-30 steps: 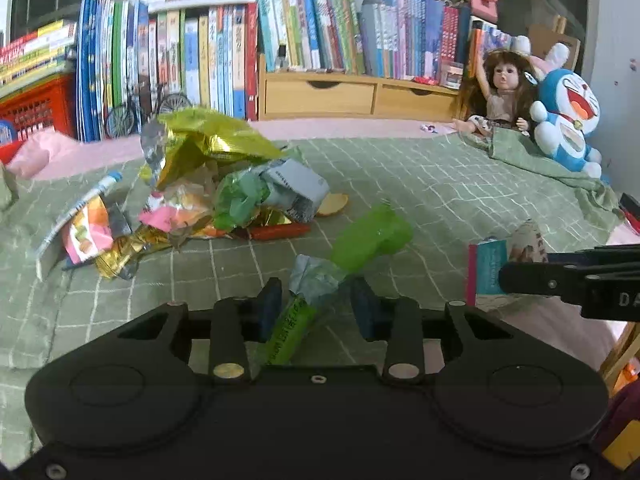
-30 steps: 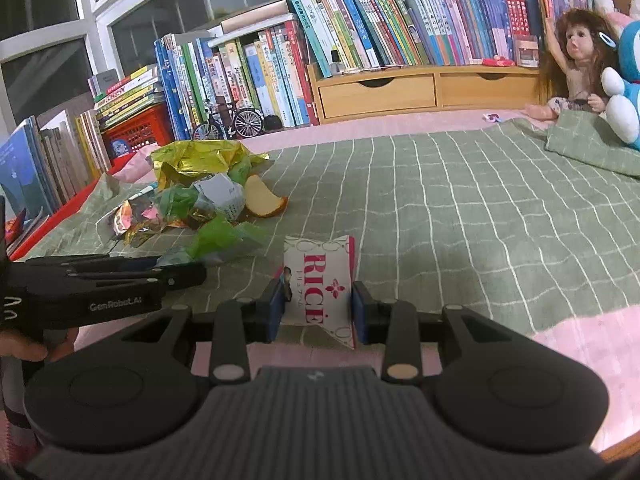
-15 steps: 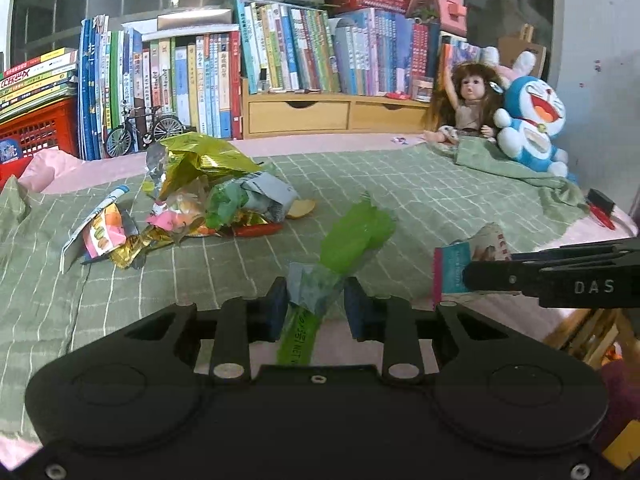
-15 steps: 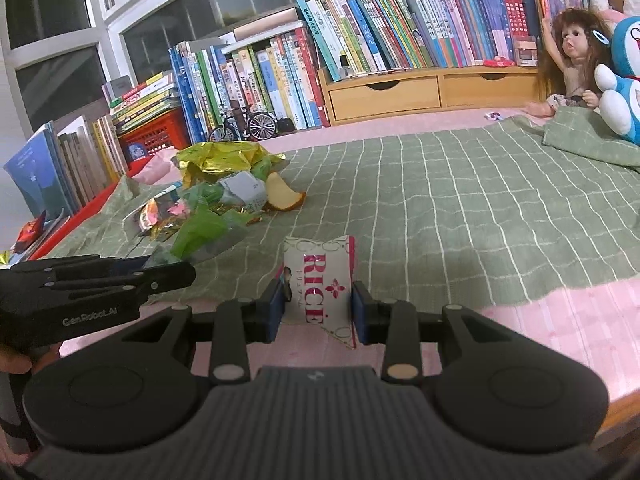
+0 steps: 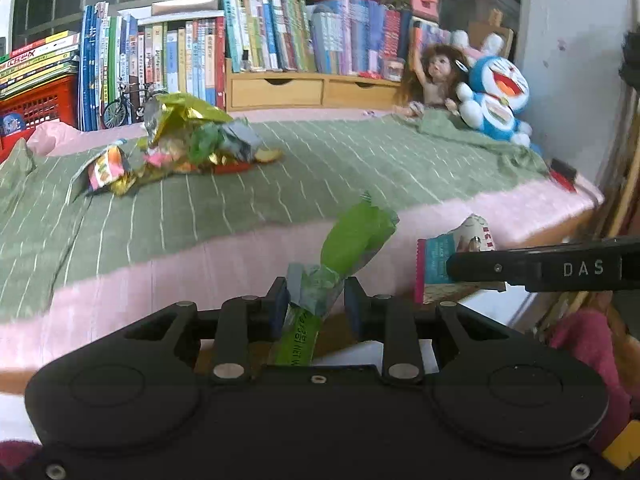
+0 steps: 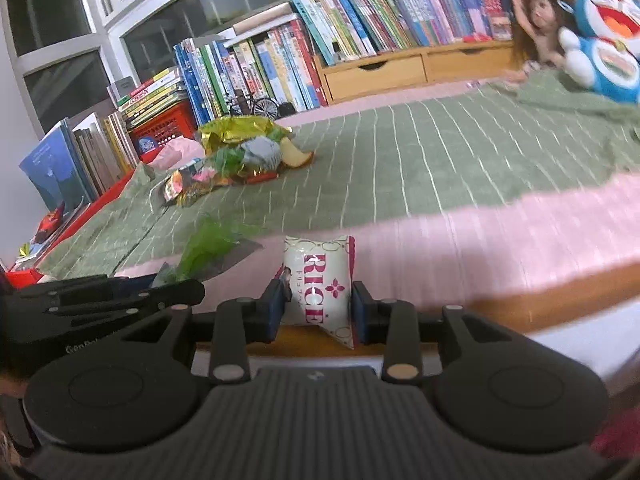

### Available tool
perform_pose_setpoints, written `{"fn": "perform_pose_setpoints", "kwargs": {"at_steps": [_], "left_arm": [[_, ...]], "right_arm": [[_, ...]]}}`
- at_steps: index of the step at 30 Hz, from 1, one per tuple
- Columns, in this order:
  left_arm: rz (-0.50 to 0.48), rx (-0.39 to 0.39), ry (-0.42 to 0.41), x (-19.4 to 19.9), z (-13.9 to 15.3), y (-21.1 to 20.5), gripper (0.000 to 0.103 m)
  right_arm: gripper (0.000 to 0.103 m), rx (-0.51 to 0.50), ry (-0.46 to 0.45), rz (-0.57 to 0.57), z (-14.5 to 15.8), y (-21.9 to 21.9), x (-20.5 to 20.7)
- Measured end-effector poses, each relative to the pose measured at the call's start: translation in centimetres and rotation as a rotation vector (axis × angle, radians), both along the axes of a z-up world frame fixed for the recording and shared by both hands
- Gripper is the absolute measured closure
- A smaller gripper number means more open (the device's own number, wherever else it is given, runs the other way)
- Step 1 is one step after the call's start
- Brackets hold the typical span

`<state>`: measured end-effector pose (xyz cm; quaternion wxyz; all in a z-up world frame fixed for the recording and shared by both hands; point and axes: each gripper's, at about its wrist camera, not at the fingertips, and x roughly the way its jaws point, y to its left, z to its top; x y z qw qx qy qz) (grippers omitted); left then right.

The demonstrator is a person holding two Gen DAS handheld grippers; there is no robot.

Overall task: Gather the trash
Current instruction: 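Lower both grippers into the black bin and open them to drop both items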

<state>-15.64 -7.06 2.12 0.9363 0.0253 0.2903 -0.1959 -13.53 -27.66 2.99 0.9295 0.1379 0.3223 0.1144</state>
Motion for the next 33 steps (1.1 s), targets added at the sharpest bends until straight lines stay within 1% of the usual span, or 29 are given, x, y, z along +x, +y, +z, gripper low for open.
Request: {"fn": "perform_pose_setpoints", "kwargs": {"at_steps": [2,5,8,11,14,16,20,23,28,30,32,33], "left_arm": [[-0.016,0.013,0.017,-1.3,-0.7,-0.1,0.075],[-0.040,0.014,0.067,-2.6,-2.0,-0.2,0.075],[-0.043,0.010,0.152,-3.1,-4.2,-0.3,0.075],[-0.037,0.016,0.237,-3.1,-6.6,-0.4,0.075],[-0.024,0.042,0.291,-2.7,-8.5,-0.5,0.075],[-0.010,0.056,0.332,-2.2,-9.8,-0.5,0.075],[0.026,0.059,0.414,-1.2,-12.1,-0.2,0.075],[0.033,0.058,0.437,-0.8,-12.8,0.0,0.074],[0.037,0.069,0.447,-0.3,-13.3,-0.1,0.074],[0.042,0.071,0.452,-0.2,-13.5,-0.1,0.071],[0.048,0.079,0.463,-0.1,-13.6,-0.4,0.053],[0.053,0.084,0.469,0.0,-13.6,-0.7,0.051]], "right_arm": [[0.063,0.008,0.027,-0.006,-0.7,0.2,-1.0],[0.063,-0.001,0.069,-0.016,-2.1,0.4,-2.0],[0.063,-0.008,0.132,-0.034,-4.0,0.6,-2.3],[0.063,-0.008,0.219,-0.048,-6.3,0.9,-2.2],[0.063,-0.017,0.290,-0.070,-8.4,1.0,-2.3],[0.063,-0.015,0.320,-0.083,-9.3,1.0,-2.2],[0.063,0.018,0.374,-0.104,-10.8,0.9,-2.1],[0.062,0.029,0.399,-0.113,-11.6,0.7,-1.9],[0.055,0.036,0.414,-0.114,-12.0,0.9,-1.5],[0.054,0.036,0.416,-0.112,-12.0,1.2,-1.3],[0.047,0.036,0.418,-0.107,-12.0,1.3,-1.2],[0.041,0.038,0.418,-0.106,-12.0,1.2,-1.1]]}}
